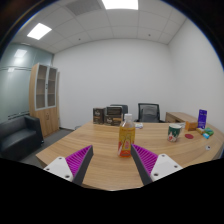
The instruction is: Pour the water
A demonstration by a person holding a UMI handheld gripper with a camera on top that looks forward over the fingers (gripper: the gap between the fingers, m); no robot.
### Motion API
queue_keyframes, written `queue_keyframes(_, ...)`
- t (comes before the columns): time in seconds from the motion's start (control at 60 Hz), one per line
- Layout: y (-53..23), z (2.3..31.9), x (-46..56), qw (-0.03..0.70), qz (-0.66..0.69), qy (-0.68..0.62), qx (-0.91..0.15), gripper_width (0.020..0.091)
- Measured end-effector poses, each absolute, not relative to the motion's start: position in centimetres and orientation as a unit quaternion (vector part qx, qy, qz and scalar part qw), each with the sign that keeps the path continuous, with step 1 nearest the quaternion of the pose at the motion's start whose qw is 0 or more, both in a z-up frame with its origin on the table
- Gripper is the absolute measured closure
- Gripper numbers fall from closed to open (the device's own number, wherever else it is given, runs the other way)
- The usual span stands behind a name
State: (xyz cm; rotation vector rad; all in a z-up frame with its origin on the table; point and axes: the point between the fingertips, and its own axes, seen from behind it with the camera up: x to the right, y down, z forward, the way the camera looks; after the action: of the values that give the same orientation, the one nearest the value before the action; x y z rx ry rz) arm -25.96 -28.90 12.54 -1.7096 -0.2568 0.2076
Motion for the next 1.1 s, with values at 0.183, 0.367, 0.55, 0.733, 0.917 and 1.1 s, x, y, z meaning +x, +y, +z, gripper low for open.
queue_keyframes(0.183,-19.8,10.6,-23.2,0.635,0.073,-0.083,-0.765,0.0269)
queue_keyframes(0.367,-13.2,10.1,-24.7,0.641,0.088,-0.084,-0.758,0.0269)
queue_keyframes(0.55,-8.8,9.0,-25.6,0.640,0.068,-0.082,-0.761,0.0400)
queue_keyframes(0.733,-7.8,9.1,-25.1,0.666,0.063,-0.079,-0.739,0.0608)
queue_keyframes(0.917,-7.0,9.4,-24.6,0.645,0.107,-0.075,-0.753,0.0657)
queue_keyframes(1.1,-2.9,14.7,-18.5,0.629,0.233,0.045,-0.741,0.0654)
